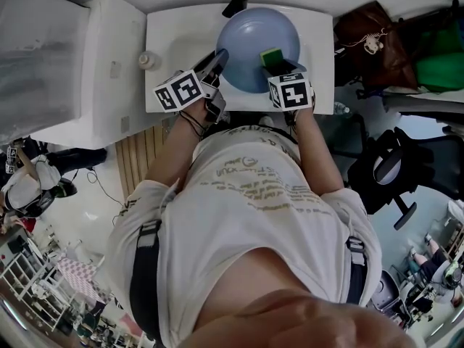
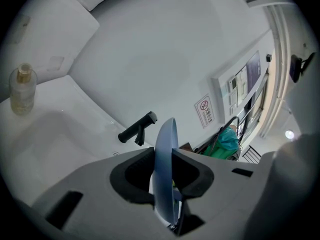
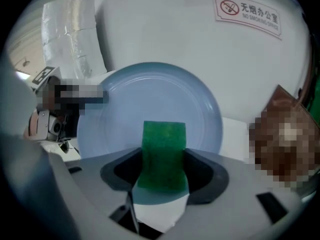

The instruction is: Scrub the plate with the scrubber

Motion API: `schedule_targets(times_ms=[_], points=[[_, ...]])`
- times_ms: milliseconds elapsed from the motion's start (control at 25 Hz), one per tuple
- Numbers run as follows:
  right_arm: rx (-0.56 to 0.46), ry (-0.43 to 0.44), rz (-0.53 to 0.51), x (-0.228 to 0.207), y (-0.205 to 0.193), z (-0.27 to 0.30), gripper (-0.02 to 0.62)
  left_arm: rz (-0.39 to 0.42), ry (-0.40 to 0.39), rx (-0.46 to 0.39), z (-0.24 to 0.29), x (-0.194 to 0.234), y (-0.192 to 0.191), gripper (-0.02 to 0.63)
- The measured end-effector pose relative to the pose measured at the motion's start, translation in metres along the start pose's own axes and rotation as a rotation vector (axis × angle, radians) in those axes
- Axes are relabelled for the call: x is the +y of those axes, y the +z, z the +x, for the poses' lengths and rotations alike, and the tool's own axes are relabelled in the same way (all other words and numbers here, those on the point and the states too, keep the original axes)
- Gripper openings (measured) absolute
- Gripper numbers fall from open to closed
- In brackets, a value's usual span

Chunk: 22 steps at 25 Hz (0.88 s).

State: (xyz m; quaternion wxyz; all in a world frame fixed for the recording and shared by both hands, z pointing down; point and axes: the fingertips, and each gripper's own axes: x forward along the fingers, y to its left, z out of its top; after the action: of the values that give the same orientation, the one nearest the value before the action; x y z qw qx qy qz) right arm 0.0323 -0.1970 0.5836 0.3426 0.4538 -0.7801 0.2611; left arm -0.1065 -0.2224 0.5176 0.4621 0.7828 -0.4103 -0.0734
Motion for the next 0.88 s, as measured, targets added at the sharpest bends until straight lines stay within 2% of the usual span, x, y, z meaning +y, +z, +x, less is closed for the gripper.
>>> schedule_targets(times_ms=[240,520,680,880], points=[[-0.039,-0.056,0.041,-0.022,0.006,-0.006,0.252,0.027,-0.007,0.016,0.001,-0.004,-0.006,0.086],[-0.181,-0.186,0.020,-0.049,0.027,-0.026,0.250,-0.039,0.007,0.032,-0.001,-0.001,-0.015,0.080],[-0.254,-0.179,0.009,-0.048,0.038,-0.035,0.250,-0.108,0.041,0.032,-0.001,0.011,-0.021,0.072],[-0.384,-0.144,0.007,-0.039,0.059,-0.054,0.250,-0.108,0.082,0.042,-0.005,0.024,-0.024,0.057]])
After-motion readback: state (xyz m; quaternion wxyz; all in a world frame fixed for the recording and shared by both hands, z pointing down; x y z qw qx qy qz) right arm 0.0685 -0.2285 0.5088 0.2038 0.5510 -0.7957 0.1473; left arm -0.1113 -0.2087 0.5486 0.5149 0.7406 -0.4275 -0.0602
